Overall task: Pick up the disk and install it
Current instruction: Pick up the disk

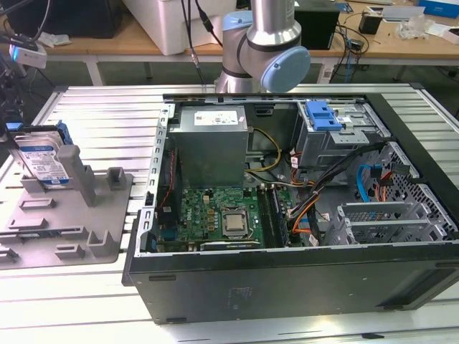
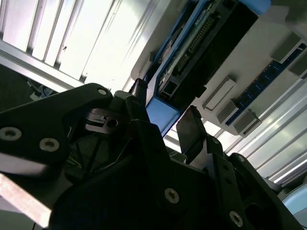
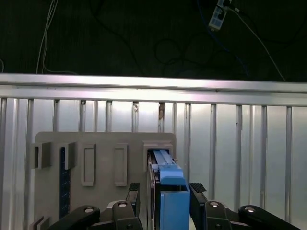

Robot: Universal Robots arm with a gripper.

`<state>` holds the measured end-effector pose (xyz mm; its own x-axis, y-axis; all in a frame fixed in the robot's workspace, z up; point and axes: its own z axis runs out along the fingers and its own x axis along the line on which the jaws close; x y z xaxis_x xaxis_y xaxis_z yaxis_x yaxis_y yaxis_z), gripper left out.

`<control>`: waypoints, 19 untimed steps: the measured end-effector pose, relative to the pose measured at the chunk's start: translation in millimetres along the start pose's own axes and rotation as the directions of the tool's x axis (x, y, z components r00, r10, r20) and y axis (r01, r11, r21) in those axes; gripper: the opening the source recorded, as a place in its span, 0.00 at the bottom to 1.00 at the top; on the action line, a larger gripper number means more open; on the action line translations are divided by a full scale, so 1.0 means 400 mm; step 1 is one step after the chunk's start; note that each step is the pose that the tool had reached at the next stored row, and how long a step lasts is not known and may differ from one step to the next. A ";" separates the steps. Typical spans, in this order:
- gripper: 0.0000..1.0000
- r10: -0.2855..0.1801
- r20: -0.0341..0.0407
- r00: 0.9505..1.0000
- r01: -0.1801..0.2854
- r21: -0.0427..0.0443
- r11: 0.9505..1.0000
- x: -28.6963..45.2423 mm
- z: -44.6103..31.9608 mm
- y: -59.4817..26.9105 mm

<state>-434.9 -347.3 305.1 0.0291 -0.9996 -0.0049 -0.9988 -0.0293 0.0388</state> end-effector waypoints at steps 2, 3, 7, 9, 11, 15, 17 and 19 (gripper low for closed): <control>0.53 -0.001 0.000 1.000 0.001 0.000 1.000 0.002 0.001 0.000; 0.53 -0.002 0.000 1.000 0.002 0.000 1.000 0.004 0.002 0.000; 0.53 -0.002 0.000 1.000 0.002 0.000 1.000 0.006 0.003 -0.001; 0.53 -0.002 0.000 1.000 0.002 0.000 1.000 0.006 0.004 -0.002; 0.53 -0.002 0.000 1.000 0.002 0.000 1.000 0.007 0.005 -0.004; 0.53 -0.002 0.000 1.000 0.002 0.000 1.000 0.007 0.007 -0.005; 0.53 -0.002 0.000 1.000 0.002 0.000 1.000 0.007 0.008 -0.005; 0.53 -0.002 0.000 1.000 0.002 0.000 1.000 0.007 0.009 -0.005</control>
<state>-433.0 -349.9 301.3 0.0311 -0.9995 -0.0048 -0.9988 -0.0312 0.0389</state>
